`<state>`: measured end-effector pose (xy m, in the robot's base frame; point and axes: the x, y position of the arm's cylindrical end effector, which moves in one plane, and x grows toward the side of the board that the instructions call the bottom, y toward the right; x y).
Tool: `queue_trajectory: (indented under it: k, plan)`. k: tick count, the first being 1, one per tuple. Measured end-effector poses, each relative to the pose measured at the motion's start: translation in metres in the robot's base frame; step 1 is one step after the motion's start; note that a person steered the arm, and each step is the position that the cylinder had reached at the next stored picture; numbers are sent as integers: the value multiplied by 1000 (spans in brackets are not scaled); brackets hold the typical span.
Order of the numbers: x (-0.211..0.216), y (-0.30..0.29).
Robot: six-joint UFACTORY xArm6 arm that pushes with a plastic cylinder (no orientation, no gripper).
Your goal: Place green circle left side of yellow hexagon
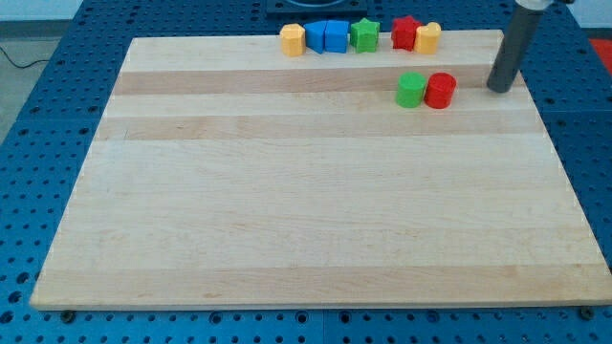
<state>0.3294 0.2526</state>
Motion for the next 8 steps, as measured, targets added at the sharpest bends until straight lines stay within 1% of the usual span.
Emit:
queue_trajectory:
  k: [1,2,5,6,8]
  plan:
    - [2,-29]
    - [2,-89]
    - [2,-317]
    - [0,-351]
    - [-4,-307]
